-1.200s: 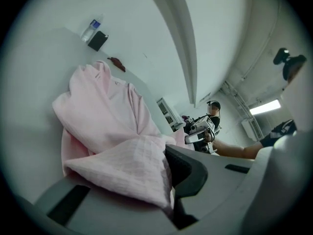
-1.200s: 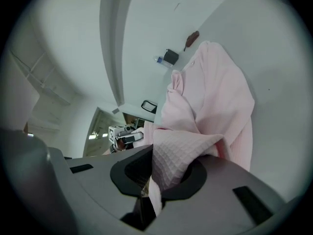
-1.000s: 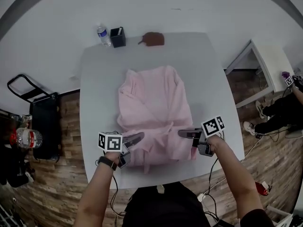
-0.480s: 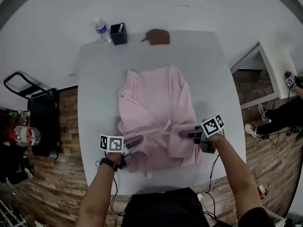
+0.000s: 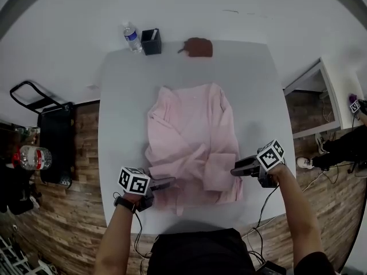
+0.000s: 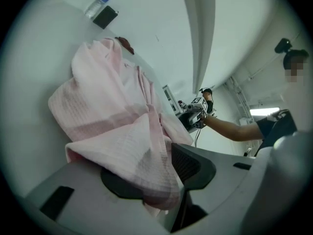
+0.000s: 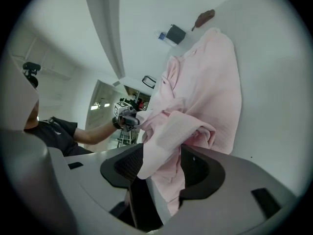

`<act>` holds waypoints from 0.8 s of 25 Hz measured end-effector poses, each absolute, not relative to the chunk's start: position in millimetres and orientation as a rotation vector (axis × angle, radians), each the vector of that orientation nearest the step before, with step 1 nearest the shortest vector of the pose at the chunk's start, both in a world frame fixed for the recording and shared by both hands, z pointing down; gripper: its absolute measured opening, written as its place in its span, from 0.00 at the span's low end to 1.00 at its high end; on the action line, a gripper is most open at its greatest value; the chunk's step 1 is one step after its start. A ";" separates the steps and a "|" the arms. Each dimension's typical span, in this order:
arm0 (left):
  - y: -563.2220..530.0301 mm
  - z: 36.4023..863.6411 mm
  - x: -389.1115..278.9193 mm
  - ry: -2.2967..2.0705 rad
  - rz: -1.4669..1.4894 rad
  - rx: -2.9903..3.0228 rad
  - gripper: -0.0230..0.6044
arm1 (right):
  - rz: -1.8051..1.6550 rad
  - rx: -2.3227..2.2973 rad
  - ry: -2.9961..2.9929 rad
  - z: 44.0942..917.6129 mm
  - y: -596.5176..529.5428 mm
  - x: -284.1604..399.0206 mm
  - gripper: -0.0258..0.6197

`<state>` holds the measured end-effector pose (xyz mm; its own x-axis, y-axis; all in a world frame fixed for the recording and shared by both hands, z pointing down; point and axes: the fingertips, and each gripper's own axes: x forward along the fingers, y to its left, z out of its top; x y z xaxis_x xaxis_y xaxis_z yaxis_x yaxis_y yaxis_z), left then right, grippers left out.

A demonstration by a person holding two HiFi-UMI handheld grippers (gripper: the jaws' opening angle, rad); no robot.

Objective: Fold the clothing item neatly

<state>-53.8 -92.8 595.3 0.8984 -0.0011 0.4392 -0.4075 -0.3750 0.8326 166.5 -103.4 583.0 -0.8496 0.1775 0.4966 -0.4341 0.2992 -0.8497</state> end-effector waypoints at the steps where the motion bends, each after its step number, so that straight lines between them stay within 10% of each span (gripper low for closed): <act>1: -89.6 593.1 -57.0 -0.306 0.459 1.927 0.28 | 1.566 0.228 -2.080 577.3 -99.8 166.3 0.38; 20: -71.7 573.2 -118.6 -0.529 0.456 1.967 0.28 | 1.267 0.673 -2.275 539.1 -82.1 158.1 0.37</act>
